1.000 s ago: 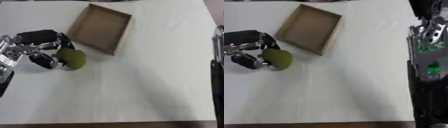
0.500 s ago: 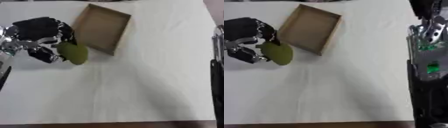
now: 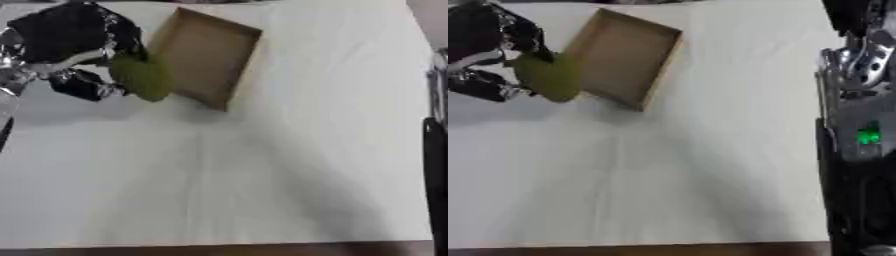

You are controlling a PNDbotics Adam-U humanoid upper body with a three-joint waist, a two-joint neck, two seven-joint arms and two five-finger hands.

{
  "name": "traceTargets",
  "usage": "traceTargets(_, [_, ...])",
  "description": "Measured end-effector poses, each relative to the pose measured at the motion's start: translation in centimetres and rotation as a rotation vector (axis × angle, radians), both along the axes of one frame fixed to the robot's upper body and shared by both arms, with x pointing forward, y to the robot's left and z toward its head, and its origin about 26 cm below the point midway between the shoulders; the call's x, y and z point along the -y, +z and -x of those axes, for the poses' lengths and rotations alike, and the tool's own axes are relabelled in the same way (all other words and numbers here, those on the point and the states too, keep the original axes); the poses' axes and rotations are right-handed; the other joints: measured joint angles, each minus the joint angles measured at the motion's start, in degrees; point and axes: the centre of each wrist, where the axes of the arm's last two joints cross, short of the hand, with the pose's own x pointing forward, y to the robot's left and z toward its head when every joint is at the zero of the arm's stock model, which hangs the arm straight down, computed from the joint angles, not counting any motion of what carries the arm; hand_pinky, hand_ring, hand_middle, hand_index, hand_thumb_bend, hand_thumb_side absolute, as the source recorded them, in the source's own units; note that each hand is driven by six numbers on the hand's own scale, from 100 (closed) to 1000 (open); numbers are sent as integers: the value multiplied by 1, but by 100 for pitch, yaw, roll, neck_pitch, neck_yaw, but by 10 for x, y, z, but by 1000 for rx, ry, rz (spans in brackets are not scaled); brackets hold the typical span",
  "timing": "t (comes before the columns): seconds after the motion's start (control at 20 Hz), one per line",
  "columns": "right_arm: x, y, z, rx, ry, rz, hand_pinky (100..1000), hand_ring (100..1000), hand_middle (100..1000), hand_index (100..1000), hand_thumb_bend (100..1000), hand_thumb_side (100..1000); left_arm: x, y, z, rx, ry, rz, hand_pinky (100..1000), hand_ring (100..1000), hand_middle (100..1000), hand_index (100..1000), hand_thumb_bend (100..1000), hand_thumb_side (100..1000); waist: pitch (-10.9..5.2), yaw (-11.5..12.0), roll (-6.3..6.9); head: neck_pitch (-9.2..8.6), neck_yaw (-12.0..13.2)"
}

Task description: Pick up objects on the table and place them in the box.

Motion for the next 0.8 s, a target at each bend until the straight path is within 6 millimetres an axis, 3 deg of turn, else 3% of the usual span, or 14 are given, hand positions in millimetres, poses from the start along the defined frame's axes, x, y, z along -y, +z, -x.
traceTargets(0.4, [-5, 4, 0, 22, 17, -17, 858, 565, 706, 744, 100, 575, -16, -6, -24, 82, 136, 132, 384, 445, 474, 636, 318, 100, 33, -103, -51, -29, 79])
traceTargets(0.6, [-9, 9, 0, 41, 30, -39, 859, 569, 705, 744, 100, 577, -18, -7, -32, 118, 163, 191, 382, 448, 473, 636, 251, 100, 73, -207, -97, -113, 183])
traceTargets(0.8, [-17, 12, 0, 61, 58, -56, 860, 570, 706, 744, 100, 580, -11, -1, -35, 151, 169, 250, 386, 449, 474, 636, 276, 100, 143, -320, -126, -214, 367])
